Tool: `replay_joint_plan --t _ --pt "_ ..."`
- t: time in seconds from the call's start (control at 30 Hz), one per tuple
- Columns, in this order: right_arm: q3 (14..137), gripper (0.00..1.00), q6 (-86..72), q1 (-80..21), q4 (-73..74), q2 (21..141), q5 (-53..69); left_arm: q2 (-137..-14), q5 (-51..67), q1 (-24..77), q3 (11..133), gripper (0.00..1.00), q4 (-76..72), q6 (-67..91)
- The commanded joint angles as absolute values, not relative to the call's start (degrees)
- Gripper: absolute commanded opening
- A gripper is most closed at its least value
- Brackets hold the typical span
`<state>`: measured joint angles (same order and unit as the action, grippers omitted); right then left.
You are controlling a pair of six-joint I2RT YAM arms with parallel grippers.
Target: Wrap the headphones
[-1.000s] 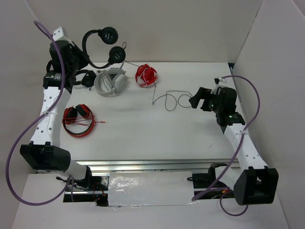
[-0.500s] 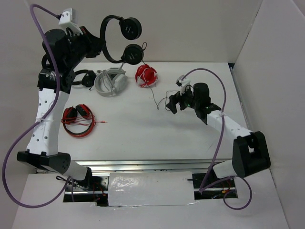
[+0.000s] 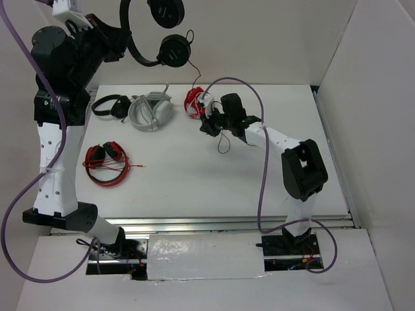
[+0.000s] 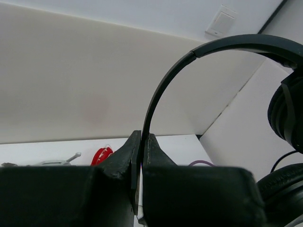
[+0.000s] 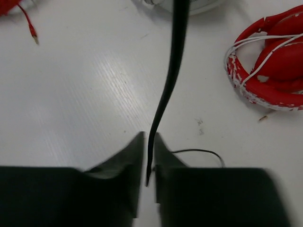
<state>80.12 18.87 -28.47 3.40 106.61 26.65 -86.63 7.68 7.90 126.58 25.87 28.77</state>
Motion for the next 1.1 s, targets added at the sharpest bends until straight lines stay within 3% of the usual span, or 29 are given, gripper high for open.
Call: replay_joint_plan --t 0.0,0.2,0.4,0.7,0.83,0.93,1.07 --pt "80.2 0.01 21.5 -30.5 10.9 104.9 28.2 -86.0 3.7 7.1 124.0 0.00 21.4 30.6" --pt "56.8 0.00 15.9 -37.0 0.3 86.6 20.9 -87.5 -3.9 6.5 119.6 0.00 20.7 32.8" --pt "47.5 0.00 10.5 -45.0 -1.3 76.0 16.1 -92.5 -16.2 7.1 118.2 0.00 23.6 37.9" --pt "57.6 0.00 13.7 -54.0 19.5 75.8 -5.2 -98.7 -29.5 10.9 112.8 0.00 27.1 39.0" --pt "61.7 0.00 19.9 -56.6 23.8 75.4 -7.9 -99.7 -33.1 14.3 107.8 0.00 24.1 36.7" --pt "67.4 0.00 26.3 -58.1 26.7 74.4 -8.4 -100.5 -33.3 17.4 105.4 0.00 21.7 33.2" --pt "71.0 0.00 36.3 -55.0 21.6 71.3 -7.8 -98.9 -23.9 20.7 96.1 0.00 12.3 26.9"
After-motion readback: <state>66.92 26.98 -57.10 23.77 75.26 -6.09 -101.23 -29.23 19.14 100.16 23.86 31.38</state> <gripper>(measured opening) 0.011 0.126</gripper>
